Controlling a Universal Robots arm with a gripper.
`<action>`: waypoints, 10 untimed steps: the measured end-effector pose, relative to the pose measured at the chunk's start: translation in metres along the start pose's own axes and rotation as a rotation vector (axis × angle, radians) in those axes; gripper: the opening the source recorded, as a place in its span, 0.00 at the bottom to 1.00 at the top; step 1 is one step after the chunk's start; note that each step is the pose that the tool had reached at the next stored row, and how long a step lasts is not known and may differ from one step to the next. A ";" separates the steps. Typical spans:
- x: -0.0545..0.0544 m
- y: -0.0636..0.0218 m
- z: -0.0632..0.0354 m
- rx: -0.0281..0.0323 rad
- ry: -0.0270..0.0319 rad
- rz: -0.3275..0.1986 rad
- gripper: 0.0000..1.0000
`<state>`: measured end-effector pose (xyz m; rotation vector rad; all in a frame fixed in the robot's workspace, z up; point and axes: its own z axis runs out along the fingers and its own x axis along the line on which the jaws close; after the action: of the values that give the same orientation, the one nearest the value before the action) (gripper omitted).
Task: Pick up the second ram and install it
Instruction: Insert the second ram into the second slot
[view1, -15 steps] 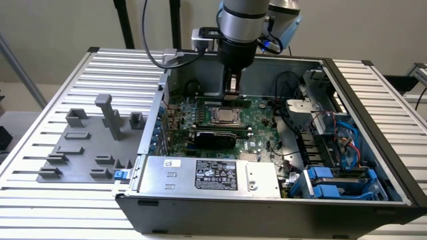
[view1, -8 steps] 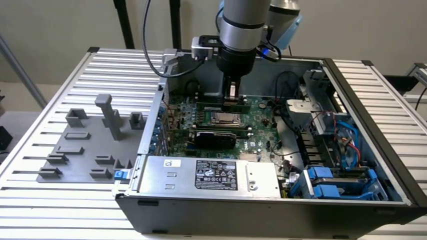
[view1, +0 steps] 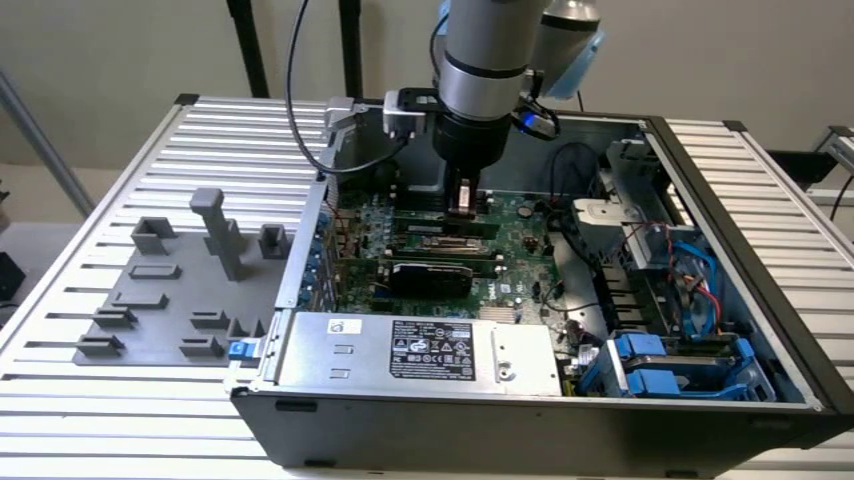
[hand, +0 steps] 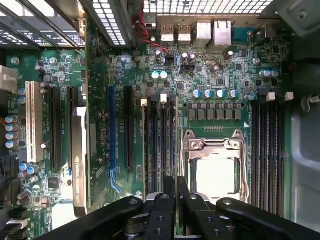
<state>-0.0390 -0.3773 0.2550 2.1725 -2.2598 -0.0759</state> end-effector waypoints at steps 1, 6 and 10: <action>0.000 -0.0001 0.0018 0.0000 -0.0001 0.000 0.13; 0.002 -0.0008 0.0109 0.0001 -0.0002 0.000 0.13; 0.003 -0.0015 0.0181 0.0020 -0.0001 0.000 0.13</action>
<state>-0.0383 -0.3798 0.2368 2.1735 -2.2610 -0.0739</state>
